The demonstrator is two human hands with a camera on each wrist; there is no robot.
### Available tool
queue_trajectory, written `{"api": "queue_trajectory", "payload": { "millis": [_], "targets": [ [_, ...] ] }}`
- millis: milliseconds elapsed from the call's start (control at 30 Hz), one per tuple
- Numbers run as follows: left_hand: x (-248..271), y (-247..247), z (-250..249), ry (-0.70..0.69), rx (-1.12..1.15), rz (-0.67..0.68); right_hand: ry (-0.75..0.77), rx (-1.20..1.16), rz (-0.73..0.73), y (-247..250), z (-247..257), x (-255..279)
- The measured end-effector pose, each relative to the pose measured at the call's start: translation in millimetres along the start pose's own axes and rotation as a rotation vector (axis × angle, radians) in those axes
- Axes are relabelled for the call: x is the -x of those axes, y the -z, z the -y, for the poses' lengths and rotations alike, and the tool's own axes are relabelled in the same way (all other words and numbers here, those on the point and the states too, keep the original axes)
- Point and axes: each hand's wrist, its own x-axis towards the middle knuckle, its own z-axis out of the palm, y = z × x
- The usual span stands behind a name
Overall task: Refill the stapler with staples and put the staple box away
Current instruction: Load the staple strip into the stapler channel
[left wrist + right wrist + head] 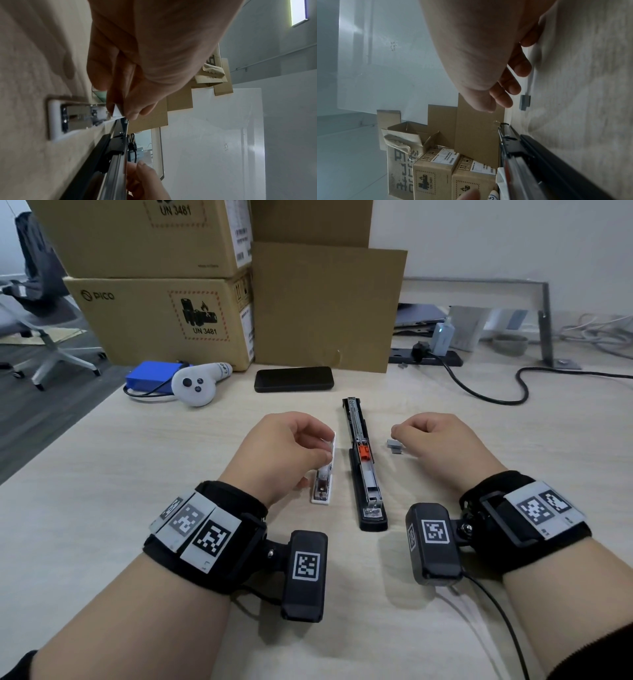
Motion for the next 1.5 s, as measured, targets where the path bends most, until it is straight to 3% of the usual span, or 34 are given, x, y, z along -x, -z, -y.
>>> {"api": "queue_trajectory", "payload": {
  "millis": [967,1500],
  "targets": [
    [0.0,-5.2,2.0,0.063,0.026,0.004,-0.017,-0.024,0.013,-1.2,-2.2,-0.9],
    [0.2,-5.1,5.4,0.025,-0.023,0.008,-0.036,-0.024,0.020,-1.5,-3.3,-2.2]
  ]
}}
